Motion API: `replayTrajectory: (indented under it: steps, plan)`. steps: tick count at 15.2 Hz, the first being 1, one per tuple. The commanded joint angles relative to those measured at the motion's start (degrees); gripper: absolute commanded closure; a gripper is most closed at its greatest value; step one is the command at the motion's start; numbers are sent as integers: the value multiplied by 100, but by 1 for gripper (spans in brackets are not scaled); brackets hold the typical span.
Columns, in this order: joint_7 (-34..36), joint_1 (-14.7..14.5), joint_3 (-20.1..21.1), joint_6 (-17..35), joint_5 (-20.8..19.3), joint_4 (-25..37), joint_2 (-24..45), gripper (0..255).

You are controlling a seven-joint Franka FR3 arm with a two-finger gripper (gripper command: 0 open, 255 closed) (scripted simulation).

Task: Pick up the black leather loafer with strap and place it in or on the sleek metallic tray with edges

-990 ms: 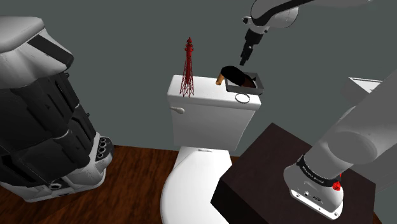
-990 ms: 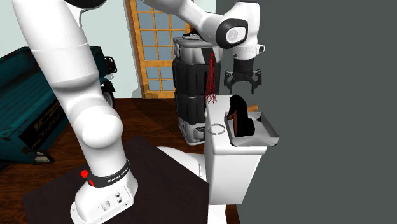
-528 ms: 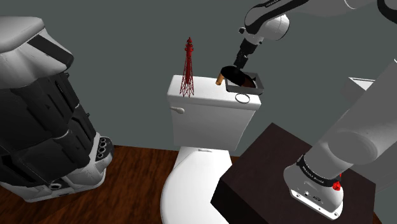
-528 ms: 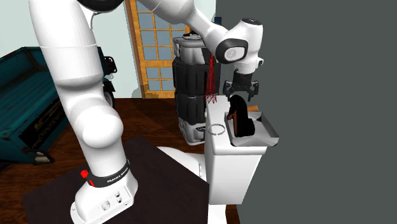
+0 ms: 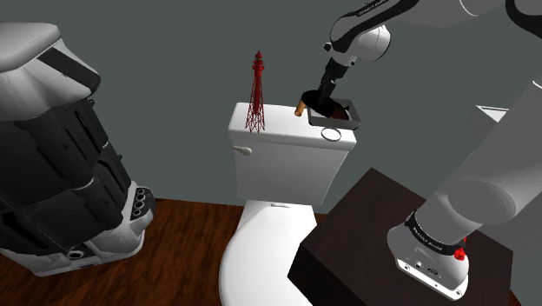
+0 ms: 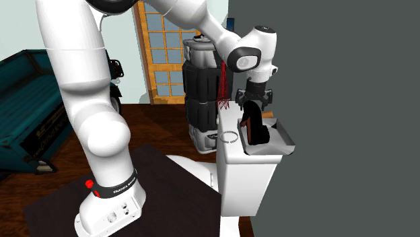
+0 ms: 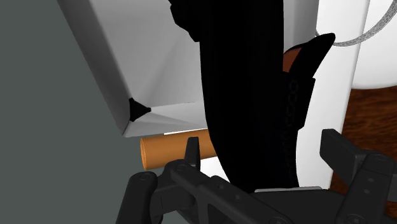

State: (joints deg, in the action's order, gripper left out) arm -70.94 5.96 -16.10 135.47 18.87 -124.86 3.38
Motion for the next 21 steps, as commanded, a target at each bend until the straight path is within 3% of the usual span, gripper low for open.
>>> replayTrajectory:
  steps: [1,2,3,12,21]
  plan:
    - [-1,0,0,2,1,-2,0,0]
    - [0,0,0,1,1,-1,0,0]
    - [0,0,0,1,1,-1,0,255]
    - [-1,1,1,2,1,-2,0,255]
    - [304,2,-22,-610,-299,319,-343,255]
